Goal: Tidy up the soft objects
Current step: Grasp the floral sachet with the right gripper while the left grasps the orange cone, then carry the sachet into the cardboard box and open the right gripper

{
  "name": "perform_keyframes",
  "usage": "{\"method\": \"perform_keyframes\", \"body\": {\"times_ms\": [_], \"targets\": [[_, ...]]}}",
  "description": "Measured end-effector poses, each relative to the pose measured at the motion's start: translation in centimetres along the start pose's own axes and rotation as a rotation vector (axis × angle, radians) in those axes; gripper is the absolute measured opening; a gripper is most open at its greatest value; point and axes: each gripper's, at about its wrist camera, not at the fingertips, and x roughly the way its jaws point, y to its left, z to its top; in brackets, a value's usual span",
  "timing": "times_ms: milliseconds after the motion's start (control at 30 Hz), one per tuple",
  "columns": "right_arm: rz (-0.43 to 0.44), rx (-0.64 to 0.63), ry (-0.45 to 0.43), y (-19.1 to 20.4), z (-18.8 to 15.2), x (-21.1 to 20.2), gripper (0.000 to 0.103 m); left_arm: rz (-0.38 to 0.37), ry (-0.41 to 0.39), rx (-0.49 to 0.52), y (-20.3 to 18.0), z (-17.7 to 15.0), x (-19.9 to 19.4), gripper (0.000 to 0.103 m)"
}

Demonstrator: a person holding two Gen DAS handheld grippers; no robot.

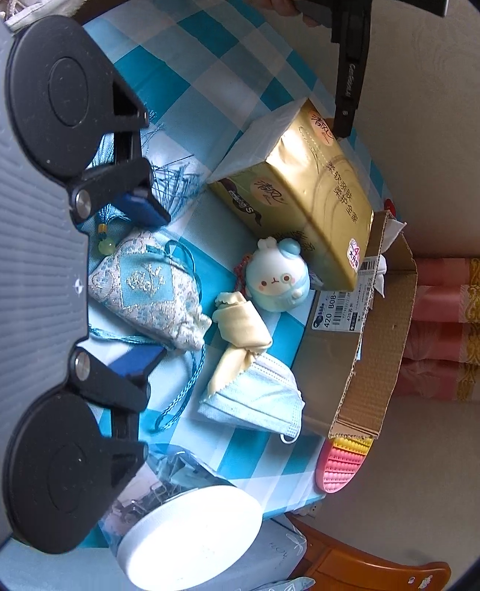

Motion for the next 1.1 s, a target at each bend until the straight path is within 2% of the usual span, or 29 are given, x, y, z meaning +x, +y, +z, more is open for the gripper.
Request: {"method": "perform_keyframes", "body": {"times_ms": [67, 133, 200, 733, 1100], "targets": [[-0.005, 0.005, -0.001, -0.1, 0.0, -0.2, 0.058, -0.003, -0.002, 0.004, -0.1, 0.0, -0.4, 0.014], [-0.011, 0.006, 0.001, -0.1, 0.1, -0.3, 0.042, -0.010, -0.002, 0.005, -0.2, 0.0, -0.7, 0.014], [-0.008, 0.010, 0.006, -0.2, 0.1, -0.5, 0.037, -0.018, 0.002, 0.007, -0.2, 0.1, -1.2, 0.014], [-0.011, -0.041, -0.067, -0.6, 0.6, -6.3, 0.037, -0.096, 0.005, 0.067, -1.8, 0.2, -5.8, 0.014], [-0.039, -0.128, -0.145, -1.8, 5.5, -8.7, 0.037, -0.148, -0.001, 0.098, -2.7, -0.3, -7.2, 0.014]]}}
